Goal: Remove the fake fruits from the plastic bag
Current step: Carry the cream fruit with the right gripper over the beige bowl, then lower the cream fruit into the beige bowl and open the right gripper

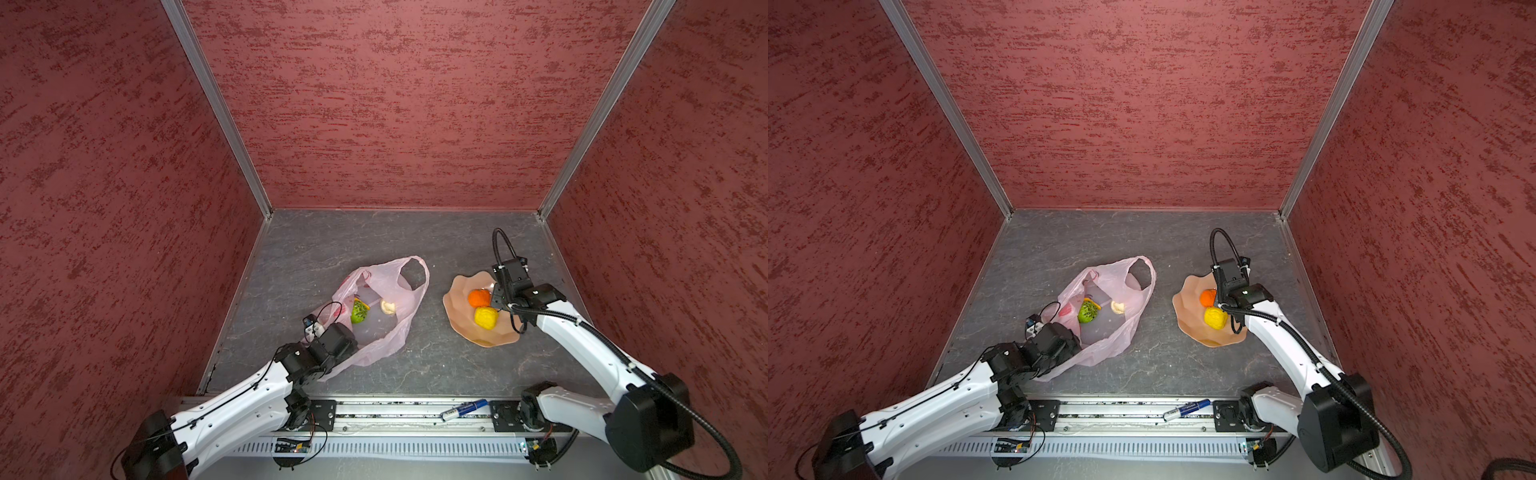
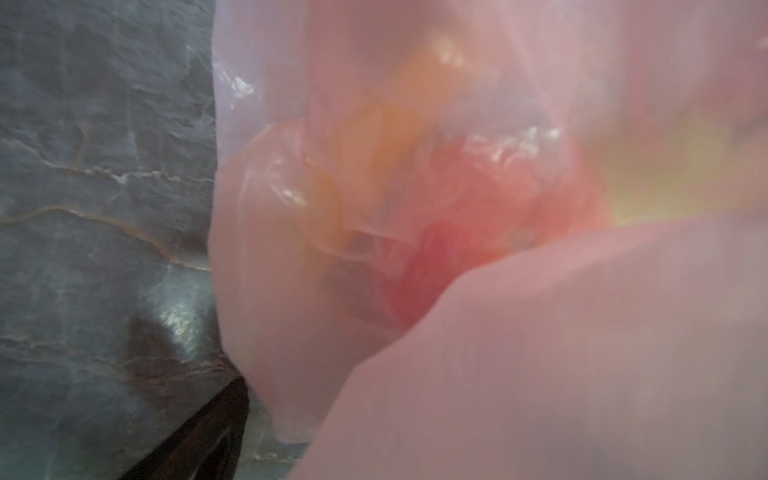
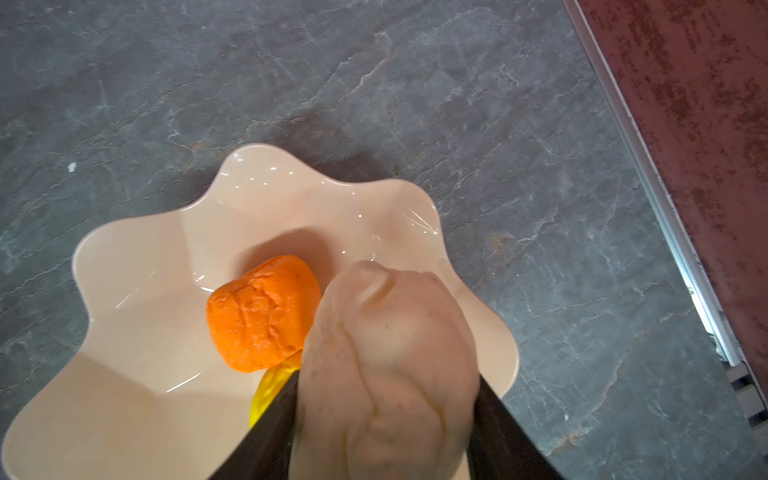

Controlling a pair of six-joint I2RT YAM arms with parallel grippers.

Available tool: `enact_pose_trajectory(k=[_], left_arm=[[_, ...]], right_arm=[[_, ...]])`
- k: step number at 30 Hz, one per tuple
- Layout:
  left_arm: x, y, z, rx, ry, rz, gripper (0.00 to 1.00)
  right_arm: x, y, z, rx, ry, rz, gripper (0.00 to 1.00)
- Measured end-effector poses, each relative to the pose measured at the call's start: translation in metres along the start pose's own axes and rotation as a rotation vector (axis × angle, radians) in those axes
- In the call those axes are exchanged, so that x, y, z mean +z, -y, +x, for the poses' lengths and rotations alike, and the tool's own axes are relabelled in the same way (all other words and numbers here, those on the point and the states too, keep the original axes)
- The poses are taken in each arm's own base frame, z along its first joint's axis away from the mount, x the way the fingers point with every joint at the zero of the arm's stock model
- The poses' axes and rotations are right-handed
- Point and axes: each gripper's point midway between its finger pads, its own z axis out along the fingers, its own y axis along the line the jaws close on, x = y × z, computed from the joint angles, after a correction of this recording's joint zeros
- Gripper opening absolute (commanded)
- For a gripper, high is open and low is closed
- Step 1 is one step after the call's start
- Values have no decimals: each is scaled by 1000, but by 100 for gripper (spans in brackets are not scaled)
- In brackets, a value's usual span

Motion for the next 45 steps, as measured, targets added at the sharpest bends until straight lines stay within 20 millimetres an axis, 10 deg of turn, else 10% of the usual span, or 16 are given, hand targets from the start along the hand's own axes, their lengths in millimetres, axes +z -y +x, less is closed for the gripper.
enact_pose_trajectory(k=[29, 45], left_arm=[[-1, -1, 0, 1, 0, -2, 99], [-1, -2, 0, 2, -1, -7, 99]], right_arm=[[53, -10, 24, -23, -112, -22, 32], [59, -17, 24, -19, -115, -45, 62]])
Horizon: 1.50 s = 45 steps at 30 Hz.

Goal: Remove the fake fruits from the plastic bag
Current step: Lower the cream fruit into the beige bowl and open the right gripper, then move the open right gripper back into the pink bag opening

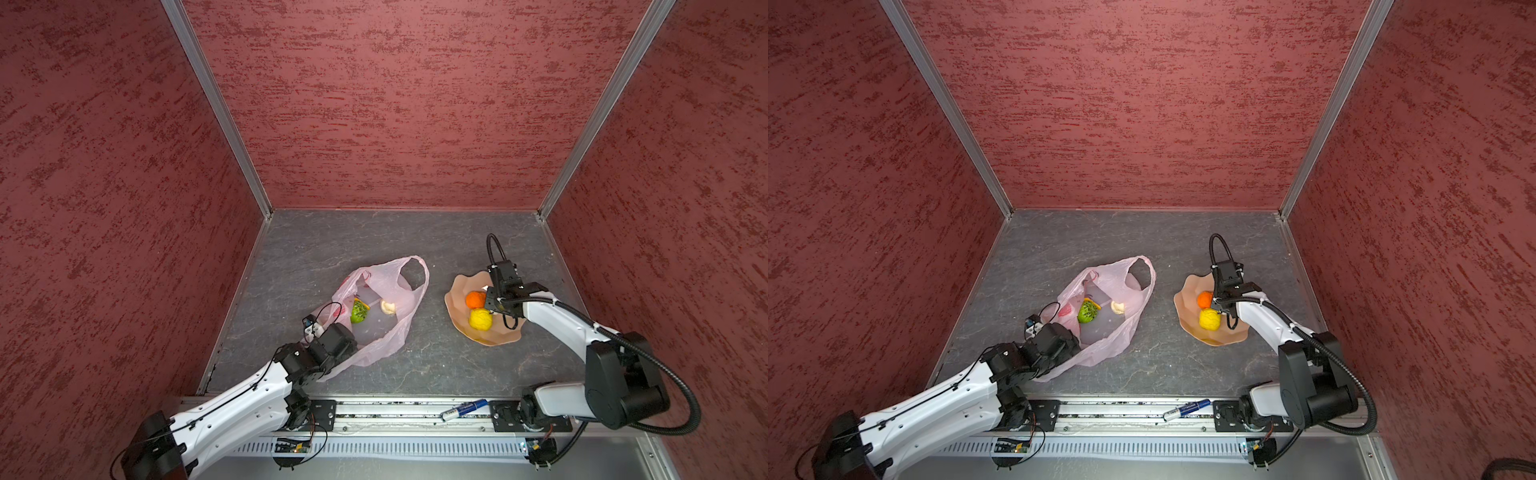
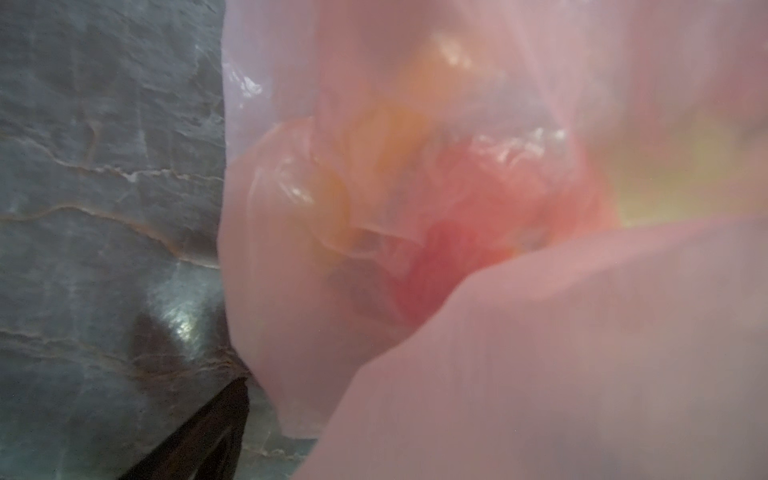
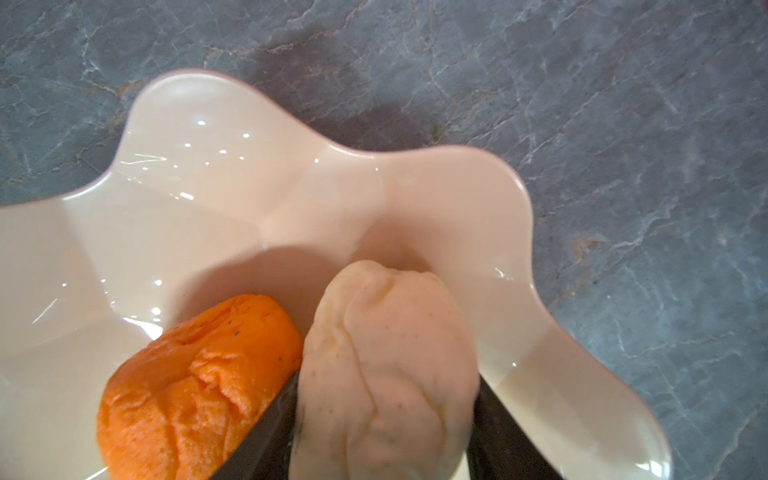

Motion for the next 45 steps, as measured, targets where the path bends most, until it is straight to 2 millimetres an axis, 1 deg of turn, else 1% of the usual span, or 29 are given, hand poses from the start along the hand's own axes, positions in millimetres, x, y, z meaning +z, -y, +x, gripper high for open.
enact_pose_trajectory(k=[2, 5, 11, 14, 16, 18, 20, 22, 23, 26, 29, 32, 34, 36, 38, 40, 42, 45], left_arm=[[0, 0, 0, 0, 0, 0, 99], [0, 0, 0, 0, 0, 0, 99], [0, 0, 0, 0, 0, 0, 99], [0, 0, 0, 0, 0, 0, 99], [-1, 1, -1, -1, 1, 1, 99], [-1, 1, -1, -1, 2, 2, 99], [-1, 1, -1, -1, 2, 2, 99], [-1, 1, -1, -1, 2, 2, 99], [-1, 1, -1, -1, 2, 2, 99], [-1, 1, -1, -1, 3, 1, 99], [-1, 0, -1, 0, 2, -3, 99], [-1, -1, -1, 2, 1, -9, 99], [-2, -2, -1, 3, 1, -12, 99], [-2, -2, -1, 4, 2, -14, 99], [-2, -3, -1, 4, 3, -16, 99], [-2, -3, -1, 5, 2, -19, 98], [-2, -3, -1, 5, 3, -19, 98], [-2, -3, -2, 4, 3, -20, 98]], right_arm=[[0, 0, 0, -1, -1, -2, 65], [0, -1, 0, -3, -2, -4, 68], [-1, 1, 2, -6, -10, 0, 69], [-7, 3, 3, -7, -11, 0, 70], [-14, 2, 3, -14, -9, -5, 70], [-26, -2, -2, -21, 6, -17, 70], [-40, -8, -9, -35, 29, -32, 69], [-57, -20, -19, -61, 58, -56, 67], [-65, -27, -22, -76, 73, -69, 66], [-95, -59, -31, -139, 126, -139, 63], [-129, -100, -33, -222, 184, -250, 59], [-165, -144, -28, -297, 223, -395, 57], [-189, -176, -22, -353, 242, -504, 56], [-205, -204, -13, -407, 245, -589, 56], [-217, -230, 0, -465, 238, -664, 57], [-220, -253, 14, -526, 220, -712, 56], [-217, -278, 32, -588, 191, -746, 56], [-203, -306, 57, -661, 135, -776, 55]])
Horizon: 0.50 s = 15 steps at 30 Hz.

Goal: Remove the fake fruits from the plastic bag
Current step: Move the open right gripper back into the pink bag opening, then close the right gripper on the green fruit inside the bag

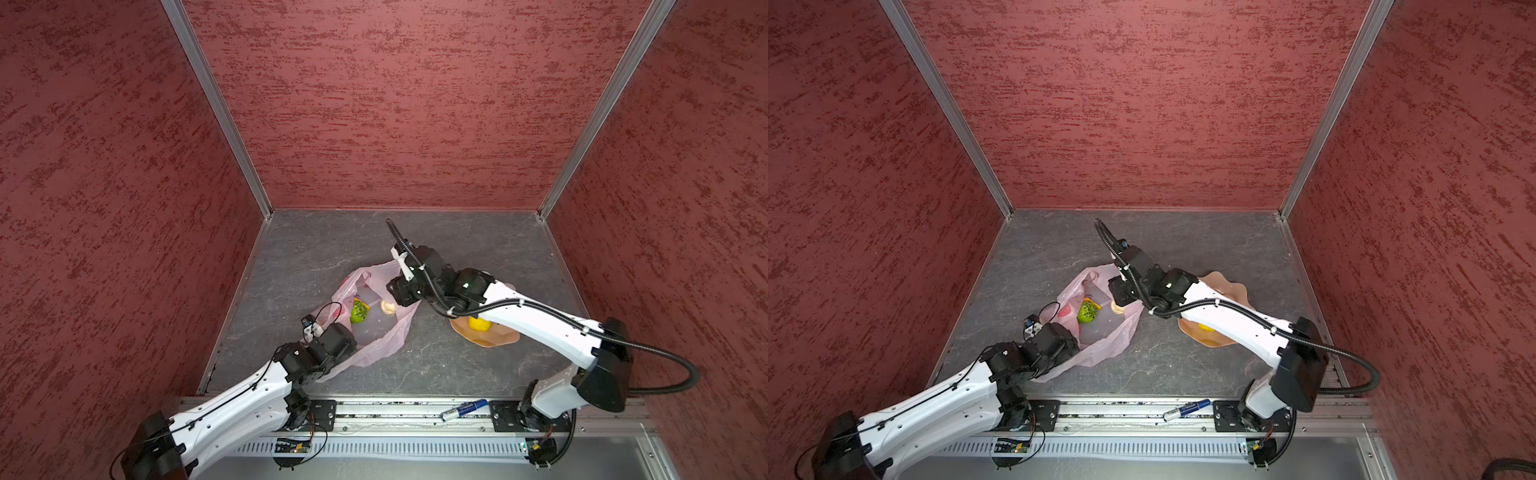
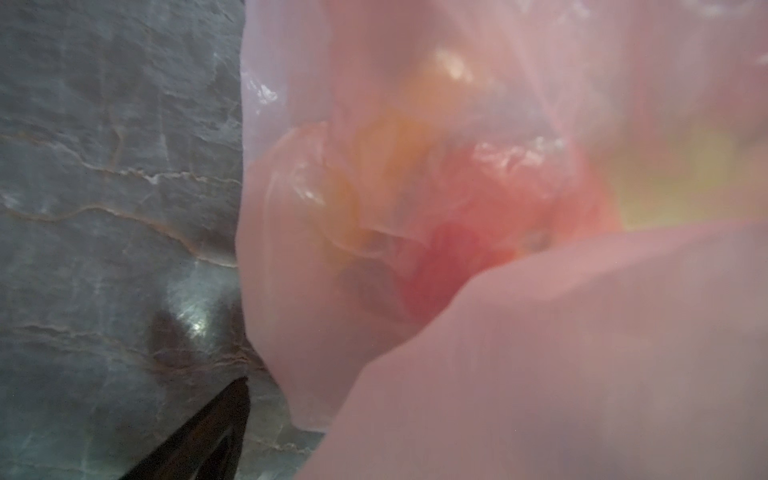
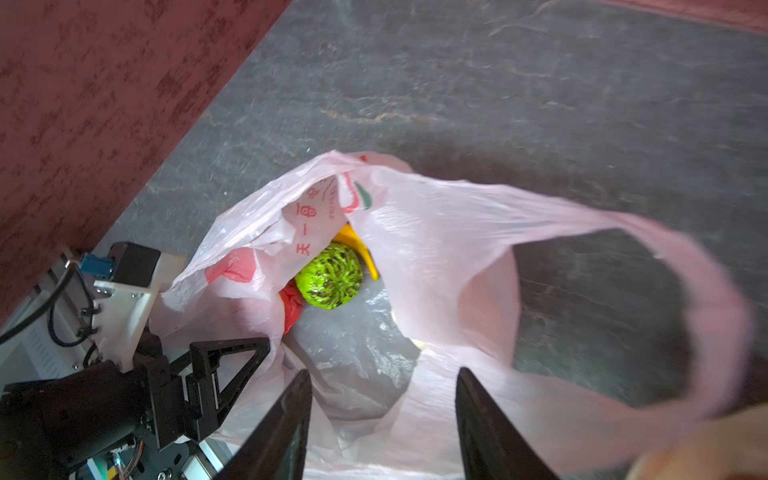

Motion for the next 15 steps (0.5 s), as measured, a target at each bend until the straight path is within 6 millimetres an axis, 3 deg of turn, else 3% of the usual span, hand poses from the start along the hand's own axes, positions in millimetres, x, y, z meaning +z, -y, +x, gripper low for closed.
enact_pose_trajectory(k=[3, 8, 15], left_arm=[[0, 0, 0, -2, 1, 0, 98], [0, 0, 0, -3, 1, -1, 98], [0, -1, -1, -4, 0, -4, 98]], right_arm=[[29, -19, 11, -29, -62, -50, 54], [59, -40, 19, -55, -117, -100, 53], [93, -43, 36, -64, -185, -115, 54]])
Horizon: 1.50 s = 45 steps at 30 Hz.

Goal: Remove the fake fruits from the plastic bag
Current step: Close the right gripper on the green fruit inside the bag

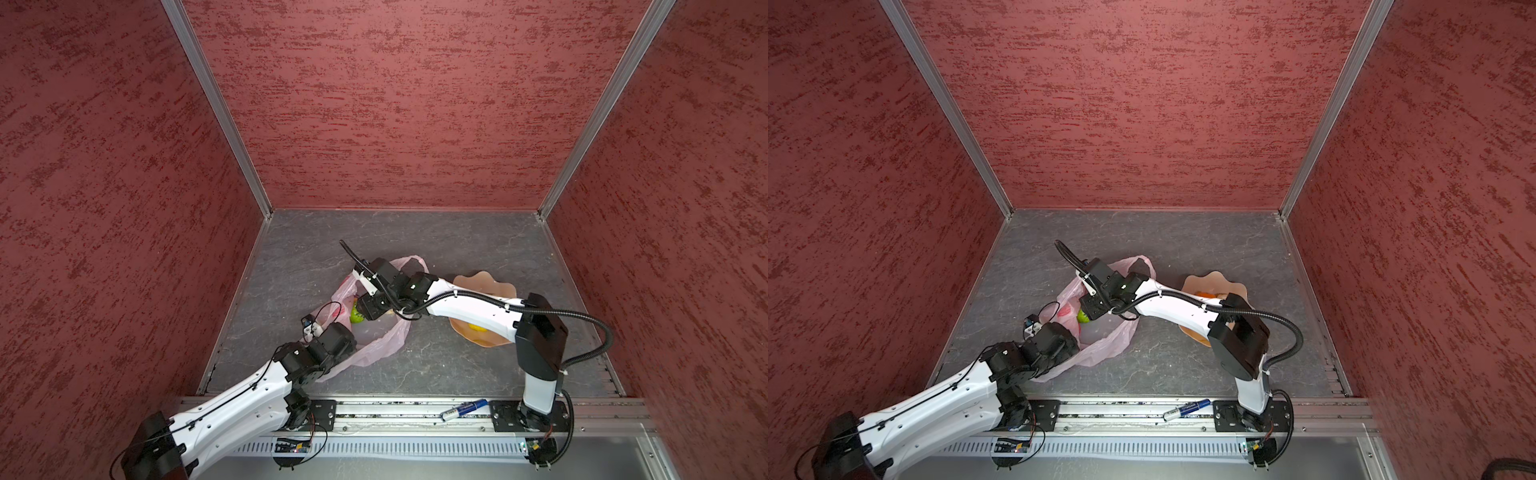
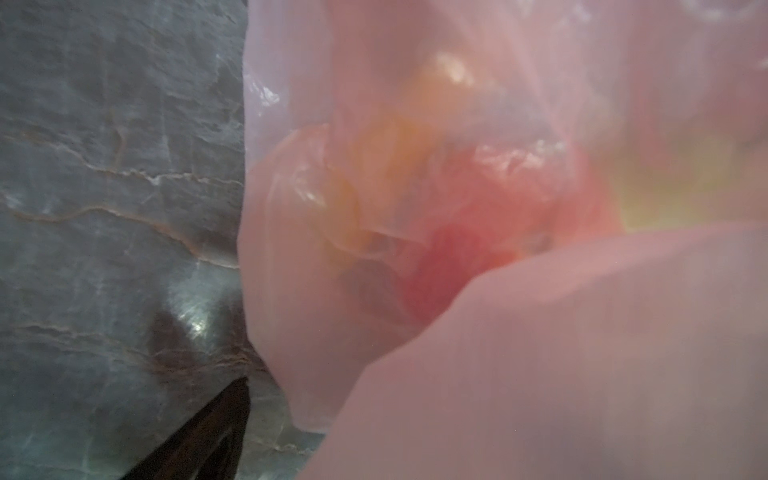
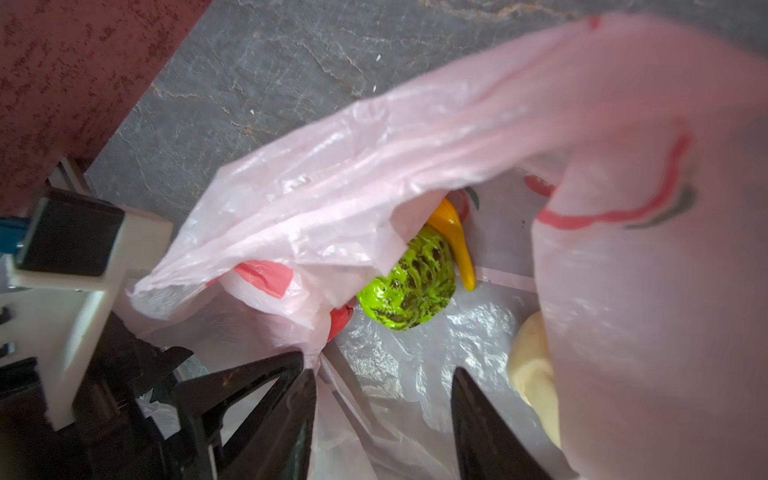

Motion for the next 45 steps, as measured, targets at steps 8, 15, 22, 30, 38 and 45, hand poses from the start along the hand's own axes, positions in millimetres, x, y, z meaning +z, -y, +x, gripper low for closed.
enact_pose_trajectory(k=[8, 15, 22, 30, 38, 45], left_arm=[[0, 0, 0, -1, 0, -2, 98], [0, -1, 0, -2, 0, -2, 98], [0, -1, 0, -2, 0, -2, 98], [-1, 0, -1, -3, 1, 3, 97], [-1, 0, -1, -3, 1, 2, 97], [0, 0, -1, -3, 1, 2, 98]], right_arm=[[27, 7, 13, -5, -55, 12, 57], [37, 7, 15, -6, -65, 3, 66], [45, 6, 11, -2, -50, -19, 73], [55, 18, 11, 22, -52, -15, 77], [59, 21, 6, 31, -37, -30, 80], [67, 21, 7, 36, -38, -57, 81]])
